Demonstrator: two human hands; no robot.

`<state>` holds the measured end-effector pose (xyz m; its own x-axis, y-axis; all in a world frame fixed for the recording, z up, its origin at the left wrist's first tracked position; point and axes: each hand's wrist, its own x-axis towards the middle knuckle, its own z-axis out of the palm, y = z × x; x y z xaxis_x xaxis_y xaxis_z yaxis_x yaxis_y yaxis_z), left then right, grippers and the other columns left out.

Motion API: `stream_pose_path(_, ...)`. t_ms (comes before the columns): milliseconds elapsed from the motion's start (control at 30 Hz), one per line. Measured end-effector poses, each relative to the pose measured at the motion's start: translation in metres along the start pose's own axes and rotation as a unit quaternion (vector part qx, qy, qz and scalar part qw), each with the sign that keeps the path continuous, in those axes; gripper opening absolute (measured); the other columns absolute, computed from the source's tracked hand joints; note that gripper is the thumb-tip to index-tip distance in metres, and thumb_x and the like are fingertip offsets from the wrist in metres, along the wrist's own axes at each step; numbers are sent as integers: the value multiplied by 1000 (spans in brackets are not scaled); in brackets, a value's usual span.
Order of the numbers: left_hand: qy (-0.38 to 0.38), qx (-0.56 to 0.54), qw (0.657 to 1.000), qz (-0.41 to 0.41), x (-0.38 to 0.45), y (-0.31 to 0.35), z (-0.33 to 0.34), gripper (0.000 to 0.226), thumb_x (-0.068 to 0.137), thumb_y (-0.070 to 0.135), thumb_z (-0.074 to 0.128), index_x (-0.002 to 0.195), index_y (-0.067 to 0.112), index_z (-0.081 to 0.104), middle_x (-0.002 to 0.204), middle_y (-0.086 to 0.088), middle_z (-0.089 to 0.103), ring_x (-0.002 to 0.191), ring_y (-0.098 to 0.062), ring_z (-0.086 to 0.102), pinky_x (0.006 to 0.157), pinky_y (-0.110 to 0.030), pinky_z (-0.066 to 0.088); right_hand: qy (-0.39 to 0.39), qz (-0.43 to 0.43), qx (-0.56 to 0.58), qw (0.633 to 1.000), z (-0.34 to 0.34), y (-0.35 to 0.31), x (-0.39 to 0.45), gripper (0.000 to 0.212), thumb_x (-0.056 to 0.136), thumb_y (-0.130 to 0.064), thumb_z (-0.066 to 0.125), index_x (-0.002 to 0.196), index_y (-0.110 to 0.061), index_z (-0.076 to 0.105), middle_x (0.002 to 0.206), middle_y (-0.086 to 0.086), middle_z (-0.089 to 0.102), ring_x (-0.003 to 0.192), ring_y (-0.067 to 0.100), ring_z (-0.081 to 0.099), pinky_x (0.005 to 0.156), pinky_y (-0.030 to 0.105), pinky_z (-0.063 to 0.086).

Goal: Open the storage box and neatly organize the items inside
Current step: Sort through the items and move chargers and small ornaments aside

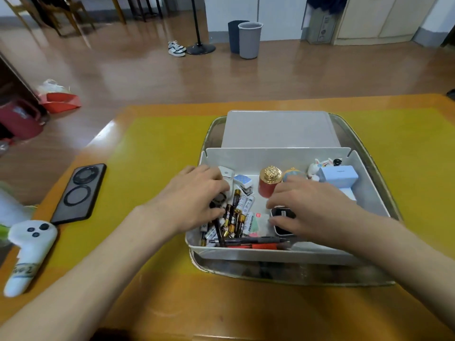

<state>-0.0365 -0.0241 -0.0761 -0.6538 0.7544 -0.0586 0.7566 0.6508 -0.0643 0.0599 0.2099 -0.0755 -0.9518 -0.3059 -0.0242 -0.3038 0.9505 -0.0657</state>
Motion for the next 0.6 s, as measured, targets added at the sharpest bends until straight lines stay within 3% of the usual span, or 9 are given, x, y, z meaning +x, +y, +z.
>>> stream_pose_path(100,8,19,1000,1,-1,-3,9,54,87,56,61,133,30,51,135,6,46,131,-17,37,113,-44,28,-36,11,-43,998,6,-18,17,37,92,-58,52,104,-26,66,106,-8,60,108,16,48,70,36,47)
stream_pose_path(333,14,8,999,-27,10,-10,17,62,85,59,60,136,26,48,136,3,46,132,-18,35,116,-52,24,-81,38,-81,993,15,-33,32,58,82,-70,61,110,-19,64,107,-3,56,98,16,41,66,34,33)
stream_pose_path(500,24,3,999,-36,16,-11,22,58,85,57,61,133,29,47,131,2,46,130,-19,37,115,-54,24,-57,68,19,996,15,-33,32,39,76,-65,67,91,-38,44,95,-12,49,83,11,41,59,32,29)
stream_pose_path(600,30,21,998,-44,20,-8,23,57,83,57,62,131,31,45,129,0,46,128,-22,38,113,-55,25,-46,70,81,993,19,-36,30,34,75,-57,69,89,-40,42,85,-16,45,78,8,45,57,26,28)
